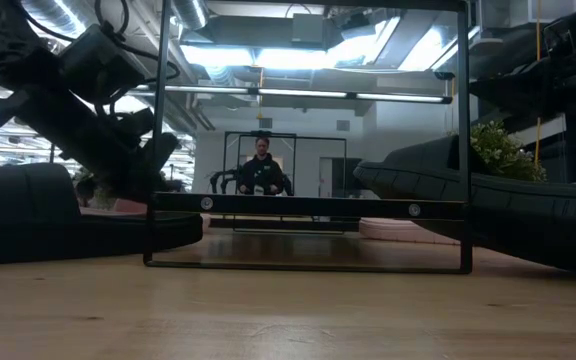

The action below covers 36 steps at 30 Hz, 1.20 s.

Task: Pick and place slides into the shelf
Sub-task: Put the left pink slides on the shelf

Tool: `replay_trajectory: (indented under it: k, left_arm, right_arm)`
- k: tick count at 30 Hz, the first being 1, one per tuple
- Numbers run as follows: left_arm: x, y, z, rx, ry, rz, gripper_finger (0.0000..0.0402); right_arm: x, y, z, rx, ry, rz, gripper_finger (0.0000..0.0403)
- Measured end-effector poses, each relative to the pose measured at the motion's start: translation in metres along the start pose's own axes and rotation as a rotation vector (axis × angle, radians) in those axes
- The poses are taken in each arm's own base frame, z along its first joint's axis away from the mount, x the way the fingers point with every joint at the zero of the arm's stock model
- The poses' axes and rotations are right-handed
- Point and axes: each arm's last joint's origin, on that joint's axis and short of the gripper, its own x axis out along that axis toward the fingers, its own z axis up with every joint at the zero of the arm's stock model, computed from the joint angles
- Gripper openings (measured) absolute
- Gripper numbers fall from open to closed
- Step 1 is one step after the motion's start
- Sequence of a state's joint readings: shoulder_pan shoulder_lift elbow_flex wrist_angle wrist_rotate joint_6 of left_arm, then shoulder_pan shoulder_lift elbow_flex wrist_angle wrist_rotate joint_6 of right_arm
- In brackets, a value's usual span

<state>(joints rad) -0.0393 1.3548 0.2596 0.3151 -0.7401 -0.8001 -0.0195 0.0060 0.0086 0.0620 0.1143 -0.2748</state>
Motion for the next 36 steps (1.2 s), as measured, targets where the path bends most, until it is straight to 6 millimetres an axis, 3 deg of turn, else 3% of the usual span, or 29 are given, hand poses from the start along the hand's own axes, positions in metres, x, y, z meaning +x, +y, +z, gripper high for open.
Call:
replay_trajectory:
  k: [9,23,30,36]
  left_arm:
    - [-0.005,-0.006,0.002,0.075,-0.026,-0.056,0.0004]
    - [-0.033,-0.008,0.023,0.116,-0.142,-0.118,0.0002]
    - [-0.045,-0.011,0.036,0.295,-0.220,-0.187,0.0002]
    - [-0.048,-0.016,0.058,0.424,-0.243,-0.350,0.0002]
  right_arm:
    - [0.000,0.000,0.000,0.000,0.000,0.000,0.0019]
    - [0.000,0.000,-0.001,0.002,0.012,0.004,0.0019]
    - [0.000,0.000,-0.001,0.002,0.015,0.005,0.0019]
    - [0.000,0.000,-0.001,0.002,0.013,0.004,0.0019]
